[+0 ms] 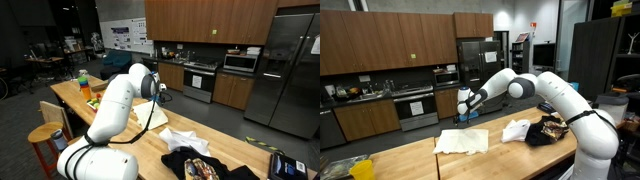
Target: Pick up to unfold the tote bag
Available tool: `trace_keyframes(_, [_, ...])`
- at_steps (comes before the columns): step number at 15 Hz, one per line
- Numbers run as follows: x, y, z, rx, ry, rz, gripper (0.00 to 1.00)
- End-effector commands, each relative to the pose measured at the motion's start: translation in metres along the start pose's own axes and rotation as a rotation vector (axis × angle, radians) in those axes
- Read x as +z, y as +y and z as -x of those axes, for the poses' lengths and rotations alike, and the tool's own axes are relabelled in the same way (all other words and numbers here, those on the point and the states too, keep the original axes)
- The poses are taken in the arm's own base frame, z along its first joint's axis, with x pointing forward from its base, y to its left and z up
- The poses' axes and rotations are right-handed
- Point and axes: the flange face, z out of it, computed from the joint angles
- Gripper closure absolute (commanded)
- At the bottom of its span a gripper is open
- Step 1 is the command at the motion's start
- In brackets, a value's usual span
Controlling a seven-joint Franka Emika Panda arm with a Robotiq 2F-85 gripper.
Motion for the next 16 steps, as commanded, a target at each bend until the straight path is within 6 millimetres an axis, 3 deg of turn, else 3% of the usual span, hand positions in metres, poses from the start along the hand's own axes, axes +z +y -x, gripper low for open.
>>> trace_keyframes(1, [0.004, -0.041, 0.008, -0.193, -0.014, -0.064, 0.0])
trace_keyframes(4, [0.02, -0.072, 0.038, -0.362, -0.067, -0.079, 0.0])
trace_keyframes(7, [0.028, -0.083, 0.07, -0.487, -0.191, -0.025, 0.0])
trace_keyframes(12, [0.001, -0.068, 0.099, -0.56, -0.286, 0.215, 0.0])
trace_keyframes(13, [-0.005, -0.064, 0.099, -0.577, -0.283, 0.254, 0.25])
trace_keyframes(16, [-0.019, -0.063, 0.107, -0.592, -0.266, 0.312, 0.39])
